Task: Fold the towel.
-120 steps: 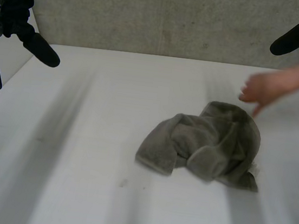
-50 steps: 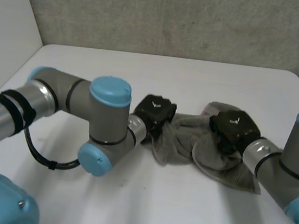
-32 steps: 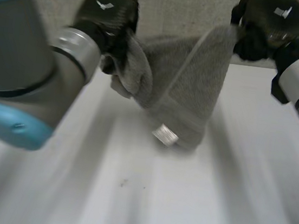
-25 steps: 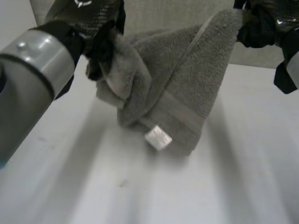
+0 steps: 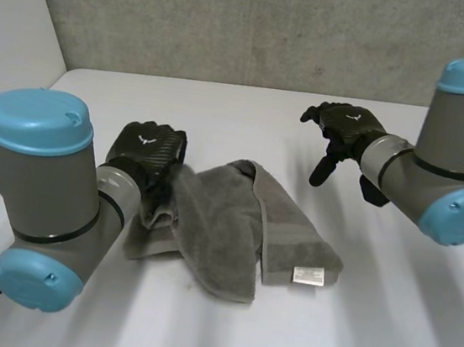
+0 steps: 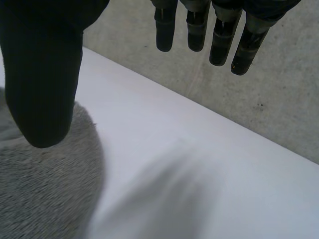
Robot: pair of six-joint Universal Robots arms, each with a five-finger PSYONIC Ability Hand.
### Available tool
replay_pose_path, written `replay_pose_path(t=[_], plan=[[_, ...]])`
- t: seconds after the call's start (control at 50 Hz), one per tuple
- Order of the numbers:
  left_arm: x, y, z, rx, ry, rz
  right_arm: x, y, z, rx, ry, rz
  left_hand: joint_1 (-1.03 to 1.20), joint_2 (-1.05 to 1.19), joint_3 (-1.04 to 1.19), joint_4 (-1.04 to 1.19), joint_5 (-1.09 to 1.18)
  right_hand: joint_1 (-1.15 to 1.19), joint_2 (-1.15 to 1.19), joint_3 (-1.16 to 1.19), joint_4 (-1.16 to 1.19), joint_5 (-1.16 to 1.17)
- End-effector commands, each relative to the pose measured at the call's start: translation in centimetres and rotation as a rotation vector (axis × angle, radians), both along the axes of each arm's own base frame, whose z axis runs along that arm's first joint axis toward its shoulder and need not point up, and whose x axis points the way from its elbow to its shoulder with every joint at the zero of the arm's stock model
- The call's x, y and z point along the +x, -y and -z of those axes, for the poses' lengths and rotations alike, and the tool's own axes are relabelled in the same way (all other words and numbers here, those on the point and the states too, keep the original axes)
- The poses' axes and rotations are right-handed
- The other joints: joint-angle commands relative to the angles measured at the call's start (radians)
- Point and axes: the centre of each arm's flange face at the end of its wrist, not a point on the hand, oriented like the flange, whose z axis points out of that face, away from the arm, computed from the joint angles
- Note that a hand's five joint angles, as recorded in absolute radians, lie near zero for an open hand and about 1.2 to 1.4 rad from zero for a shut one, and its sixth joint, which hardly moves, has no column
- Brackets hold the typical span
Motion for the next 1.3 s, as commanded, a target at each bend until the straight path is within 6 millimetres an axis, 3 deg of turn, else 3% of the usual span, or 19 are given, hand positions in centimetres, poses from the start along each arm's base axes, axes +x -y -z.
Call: replay_pose_path(t=[0.02,0.14,0.22,0.3,0.42,0.46,0.68,0.74,0.76,0.78,0.8,0.82,0.9,0.94,0.98,1.08,1.24,1.28,1.3], plan=[[1.8,1.9,0.6,0.016,0.014,-0.069,-2.4,-6.0,-2.0,-0.014,0.000,-0.009,-0.197,-0.211,-0.213,-0.216,-0.214,-0.041,-0.056,-0.039,-0.060,-0.067],[2.7,1.6,1.0,0.043,0.030,-0.086,-3.7,-9.9,0.4,0.073,-0.021,-0.013,-0.235,-0.249,-0.251,-0.255,-0.252,-0.041,-0.056,-0.039,-0.060,-0.067],[4.0,0.7,-0.2,0.033,0.011,-0.105,-3.5,-12.0,1.7,0.103,-0.030,-0.044,-0.221,-0.235,-0.236,-0.240,-0.238,0.019,0.004,0.021,0.000,-0.006],[4.8,0.2,-0.2,0.042,0.015,-0.119,-2.2,-14.9,3.5,0.121,-0.009,-0.114,-0.218,-0.232,-0.233,-0.237,-0.235,0.008,-0.007,0.010,-0.011,-0.018],[6.4,0.0,0.8,0.076,0.031,-0.159,-0.8,-16.6,4.9,0.144,0.031,-0.161,-0.226,-0.241,-0.242,-0.246,-0.243,-0.004,-0.019,-0.002,-0.023,-0.030],[6.6,0.2,1.0,0.083,0.035,-0.168,0.6,-17.4,6.8,0.183,0.030,-0.202,-0.229,-0.244,-0.245,-0.249,-0.246,-0.004,-0.019,-0.002,-0.023,-0.030],[5.8,1.2,4.4,0.187,0.032,-0.065,3.2,-17.5,10.1,0.183,0.003,-0.219,-0.241,-0.255,-0.257,-0.260,-0.258,0.116,0.101,0.118,0.097,0.090],[5.3,1.8,5.0,0.183,0.021,-0.041,3.5,-16.1,10.7,0.116,0.001,-0.149,-0.262,-0.276,-0.277,-0.281,-0.279,0.381,0.365,0.383,0.362,0.355],[5.1,2.1,5.3,0.173,0.016,-0.039,3.6,-15.5,10.8,0.088,0.006,-0.117,-0.262,-0.276,-0.277,-0.281,-0.279,0.622,0.607,0.624,0.603,0.596],[4.8,2.5,5.6,0.168,0.010,-0.033,3.6,-15.0,10.5,0.059,0.016,-0.089,-0.241,-0.256,-0.257,-0.261,-0.258,0.865,0.850,0.867,0.846,0.840],[4.8,2.5,5.6,0.168,0.010,-0.033,3.6,-14.9,10.5,0.058,0.017,-0.089,-0.241,-0.255,-0.257,-0.261,-0.258,0.868,0.853,0.870,0.849,0.842],[4.5,2.7,5.8,0.164,0.005,-0.028,3.4,-14.4,10.0,0.029,0.024,-0.057,-0.197,-0.212,-0.213,-0.217,-0.215,1.173,1.158,1.175,1.154,1.147],[3.9,2.9,6.1,0.165,-0.009,-0.017,3.2,-14.2,8.5,-0.025,0.041,-0.040,0.108,0.094,0.092,0.089,0.091,1.181,1.166,1.183,1.162,1.155],[2.9,2.7,5.9,0.151,-0.029,0.007,3.0,-14.4,6.1,-0.081,0.055,-0.053,0.570,0.555,0.554,0.550,0.553,1.181,1.166,1.183,1.162,1.155],[2.4,2.5,5.8,0.139,-0.037,0.020,2.7,-14.2,5.2,-0.111,0.048,-0.054,0.705,0.691,0.690,0.686,0.688,1.181,1.166,1.183,1.162,1.155],[1.8,2.8,4.9,0.094,-0.046,0.035,1.6,-13.3,4.1,-0.153,-0.104,-0.102,0.707,0.693,0.691,0.687,0.690,1.181,1.166,1.183,1.162,1.155],[0.1,6.3,-1.1,-0.110,-0.126,0.039,1.3,-8.9,0.4,-0.324,-0.335,-0.116,0.707,0.693,0.691,0.687,0.690,1.181,1.166,1.183,1.162,1.155],[-0.7,8.0,-5.3,-0.255,-0.163,0.043,2.6,-5.9,-3.5,-0.525,-0.279,-0.063,0.707,0.693,0.691,0.687,0.690,1.181,1.166,1.183,1.162,1.155],[-0.7,8.0,-5.3,-0.256,-0.163,0.043,2.6,-5.8,-3.5,-0.526,-0.278,-0.063,0.707,0.693,0.691,0.687,0.690,1.181,1.166,1.183,1.162,1.155]])
